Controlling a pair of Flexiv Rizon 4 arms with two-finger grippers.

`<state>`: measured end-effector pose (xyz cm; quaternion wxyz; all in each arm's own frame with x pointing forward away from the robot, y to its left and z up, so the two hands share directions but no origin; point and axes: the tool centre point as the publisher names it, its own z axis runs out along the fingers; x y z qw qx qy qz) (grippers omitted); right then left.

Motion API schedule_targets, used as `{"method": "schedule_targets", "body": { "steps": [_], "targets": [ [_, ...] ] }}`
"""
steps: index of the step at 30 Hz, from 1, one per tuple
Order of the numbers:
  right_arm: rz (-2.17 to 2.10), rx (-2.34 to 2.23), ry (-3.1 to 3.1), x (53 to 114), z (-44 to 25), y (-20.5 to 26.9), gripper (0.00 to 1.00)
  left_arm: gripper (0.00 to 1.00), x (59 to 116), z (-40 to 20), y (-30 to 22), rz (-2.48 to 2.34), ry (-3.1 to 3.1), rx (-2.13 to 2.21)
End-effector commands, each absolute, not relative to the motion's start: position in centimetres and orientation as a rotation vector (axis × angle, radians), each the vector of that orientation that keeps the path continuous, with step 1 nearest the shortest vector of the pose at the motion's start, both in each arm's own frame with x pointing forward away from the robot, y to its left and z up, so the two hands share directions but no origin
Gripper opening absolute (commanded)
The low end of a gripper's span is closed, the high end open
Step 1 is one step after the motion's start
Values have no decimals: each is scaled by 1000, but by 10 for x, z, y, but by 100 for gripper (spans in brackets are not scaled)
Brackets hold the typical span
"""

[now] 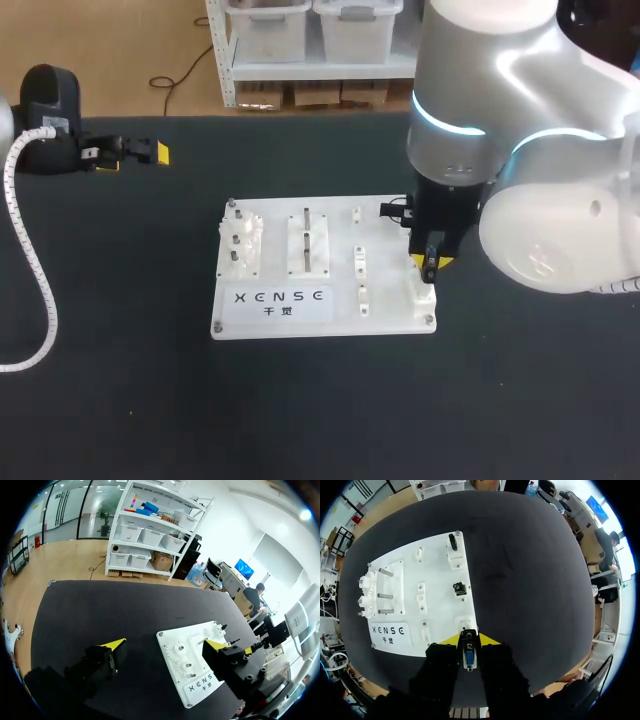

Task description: Insert the USB connector, Ethernet cable, and multi-pin plug into their matching sockets one by one.

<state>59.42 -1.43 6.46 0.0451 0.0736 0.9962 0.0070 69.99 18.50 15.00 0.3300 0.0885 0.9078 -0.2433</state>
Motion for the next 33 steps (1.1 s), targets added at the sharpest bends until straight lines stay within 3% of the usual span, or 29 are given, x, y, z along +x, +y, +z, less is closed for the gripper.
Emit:
{"method": "schedule_targets", "body": {
  "steps": [1, 33],
  "targets": [
    [18, 226, 3037, 596, 65, -13, 0, 100, 700, 150, 185, -636, 2374, 231],
    [-60, 218, 3038, 599, 60, -5, 0, 100, 700, 150, 185, -636, 2374, 231]
  ]
}}
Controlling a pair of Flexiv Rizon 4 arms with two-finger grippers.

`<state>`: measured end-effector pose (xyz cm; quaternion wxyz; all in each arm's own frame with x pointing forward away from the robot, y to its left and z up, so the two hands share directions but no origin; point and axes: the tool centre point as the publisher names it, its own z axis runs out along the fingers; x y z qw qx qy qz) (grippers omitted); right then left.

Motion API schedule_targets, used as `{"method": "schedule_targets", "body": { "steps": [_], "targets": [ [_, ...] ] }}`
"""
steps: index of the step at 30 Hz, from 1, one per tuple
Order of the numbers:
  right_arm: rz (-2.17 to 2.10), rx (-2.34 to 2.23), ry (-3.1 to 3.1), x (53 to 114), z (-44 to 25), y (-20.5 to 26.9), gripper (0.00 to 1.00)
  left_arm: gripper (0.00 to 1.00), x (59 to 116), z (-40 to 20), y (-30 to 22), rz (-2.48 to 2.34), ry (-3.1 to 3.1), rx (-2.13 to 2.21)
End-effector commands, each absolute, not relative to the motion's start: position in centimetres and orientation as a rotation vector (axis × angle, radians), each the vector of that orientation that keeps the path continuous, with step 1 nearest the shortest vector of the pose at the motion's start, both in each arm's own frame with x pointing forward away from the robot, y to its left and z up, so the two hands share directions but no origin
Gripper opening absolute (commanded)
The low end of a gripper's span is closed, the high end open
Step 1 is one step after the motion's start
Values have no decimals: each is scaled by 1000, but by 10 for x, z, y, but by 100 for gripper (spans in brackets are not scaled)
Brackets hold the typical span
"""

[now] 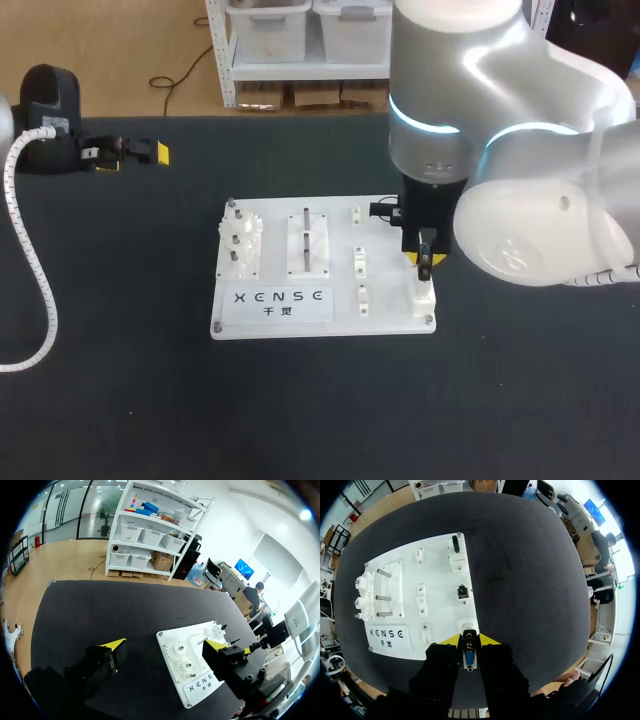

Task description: Insert the USB connector, Ethernet cable, and multi-pin plug into their matching sockets one by one.

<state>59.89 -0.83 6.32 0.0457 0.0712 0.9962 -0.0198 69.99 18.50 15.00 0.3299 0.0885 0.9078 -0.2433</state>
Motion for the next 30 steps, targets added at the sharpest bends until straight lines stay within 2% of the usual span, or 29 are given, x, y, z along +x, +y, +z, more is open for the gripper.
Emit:
{"method": "schedule_targets", "body": {
  "steps": [1, 30],
  "targets": [
    [-59, 217, 3037, 599, 60, -5, 0, 100, 700, 150, 185, -636, 2374, 231],
    [-32, 194, 3014, 598, 68, -10, 0, 100, 700, 150, 185, -636, 2374, 231]
  ]
}}
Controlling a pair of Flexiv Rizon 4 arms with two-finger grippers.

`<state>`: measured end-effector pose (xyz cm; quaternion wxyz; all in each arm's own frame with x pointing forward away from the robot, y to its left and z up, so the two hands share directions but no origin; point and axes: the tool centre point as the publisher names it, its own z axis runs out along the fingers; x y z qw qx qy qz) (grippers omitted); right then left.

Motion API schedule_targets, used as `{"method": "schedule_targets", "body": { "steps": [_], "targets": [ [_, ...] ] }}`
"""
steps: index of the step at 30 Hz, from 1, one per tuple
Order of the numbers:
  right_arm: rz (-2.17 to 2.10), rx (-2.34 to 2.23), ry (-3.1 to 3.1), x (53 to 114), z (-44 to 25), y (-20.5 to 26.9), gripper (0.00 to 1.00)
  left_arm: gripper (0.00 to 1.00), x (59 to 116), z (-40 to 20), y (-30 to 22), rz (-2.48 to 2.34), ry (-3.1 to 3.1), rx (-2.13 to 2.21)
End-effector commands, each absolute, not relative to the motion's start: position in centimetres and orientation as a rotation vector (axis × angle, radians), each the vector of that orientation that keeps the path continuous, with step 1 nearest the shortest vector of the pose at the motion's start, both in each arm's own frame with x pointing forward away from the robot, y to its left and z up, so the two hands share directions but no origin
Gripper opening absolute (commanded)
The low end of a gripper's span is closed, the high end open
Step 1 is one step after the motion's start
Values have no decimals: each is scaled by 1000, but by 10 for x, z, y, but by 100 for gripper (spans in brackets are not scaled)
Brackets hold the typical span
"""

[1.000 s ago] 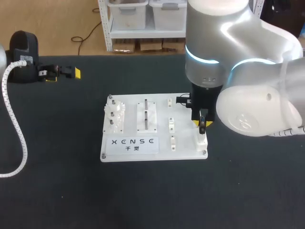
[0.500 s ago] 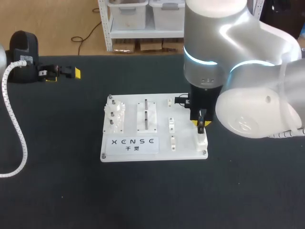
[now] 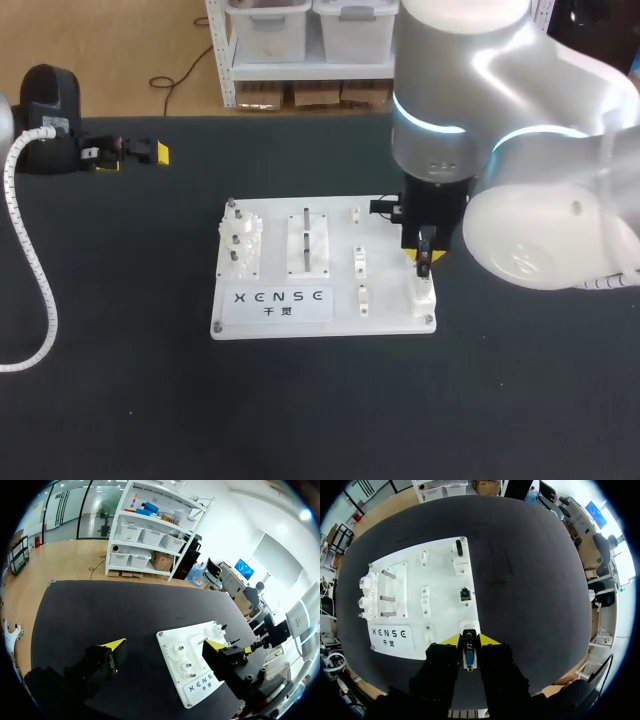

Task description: Insert the USB connector, Ethernet cable, and multi-pin plug into their matching sockets one by one.

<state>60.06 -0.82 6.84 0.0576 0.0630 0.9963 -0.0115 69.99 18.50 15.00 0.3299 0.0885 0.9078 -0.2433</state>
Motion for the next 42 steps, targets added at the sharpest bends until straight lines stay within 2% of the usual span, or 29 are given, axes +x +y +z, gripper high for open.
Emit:
{"method": "schedule_targets", "body": {
  "steps": [1, 42],
  "targets": [
    [-33, 194, 3015, 598, 67, -10, 0, 100, 700, 150, 185, -636, 2374, 231],
    [-80, 198, 3016, 595, 58, -10, 0, 100, 700, 150, 185, -636, 2374, 231]
  ]
}}
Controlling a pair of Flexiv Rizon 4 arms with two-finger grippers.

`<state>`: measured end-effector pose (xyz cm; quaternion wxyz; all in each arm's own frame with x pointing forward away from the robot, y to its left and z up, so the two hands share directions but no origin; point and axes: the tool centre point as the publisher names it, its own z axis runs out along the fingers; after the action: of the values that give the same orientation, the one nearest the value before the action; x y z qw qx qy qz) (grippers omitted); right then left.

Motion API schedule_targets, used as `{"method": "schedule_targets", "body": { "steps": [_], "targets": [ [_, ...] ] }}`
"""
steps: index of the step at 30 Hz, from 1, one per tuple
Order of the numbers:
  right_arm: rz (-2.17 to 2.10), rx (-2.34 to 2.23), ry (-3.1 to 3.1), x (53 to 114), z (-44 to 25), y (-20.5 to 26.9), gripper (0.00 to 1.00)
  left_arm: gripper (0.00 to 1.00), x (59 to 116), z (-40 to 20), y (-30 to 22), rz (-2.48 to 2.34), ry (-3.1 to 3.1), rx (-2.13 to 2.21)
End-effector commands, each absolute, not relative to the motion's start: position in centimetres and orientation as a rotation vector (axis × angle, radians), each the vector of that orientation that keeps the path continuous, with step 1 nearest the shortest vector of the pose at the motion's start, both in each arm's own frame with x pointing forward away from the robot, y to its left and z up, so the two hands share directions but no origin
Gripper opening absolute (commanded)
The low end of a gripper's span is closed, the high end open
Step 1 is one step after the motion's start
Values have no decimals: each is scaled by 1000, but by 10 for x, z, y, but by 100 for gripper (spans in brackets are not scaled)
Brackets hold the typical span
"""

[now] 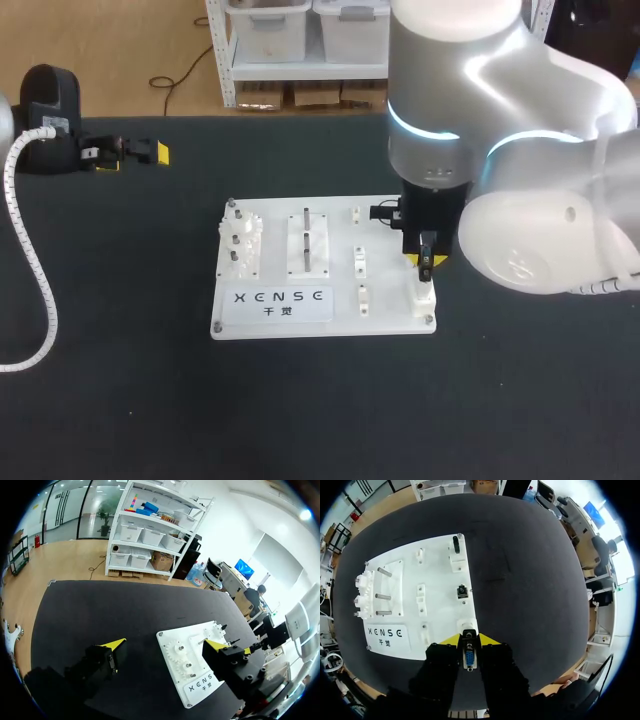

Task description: Insert the USB connector, Ethernet cable, and multi-pin plug into their matching sockets one by one.

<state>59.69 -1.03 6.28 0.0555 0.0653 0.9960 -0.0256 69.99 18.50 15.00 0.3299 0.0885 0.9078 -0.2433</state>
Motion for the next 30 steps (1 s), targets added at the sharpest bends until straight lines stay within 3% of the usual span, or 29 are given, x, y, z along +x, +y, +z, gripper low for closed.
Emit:
{"method": "schedule_targets", "body": {
  "steps": [1, 30],
  "targets": [
    [-80, 195, 3014, 594, 58, -10, 0, 100, 700, 150, 185, -636, 2374, 231],
    [-31, 180, 3008, 596, 58, -10, 0, 100, 700, 150, 185, -636, 2374, 231]
  ]
}}
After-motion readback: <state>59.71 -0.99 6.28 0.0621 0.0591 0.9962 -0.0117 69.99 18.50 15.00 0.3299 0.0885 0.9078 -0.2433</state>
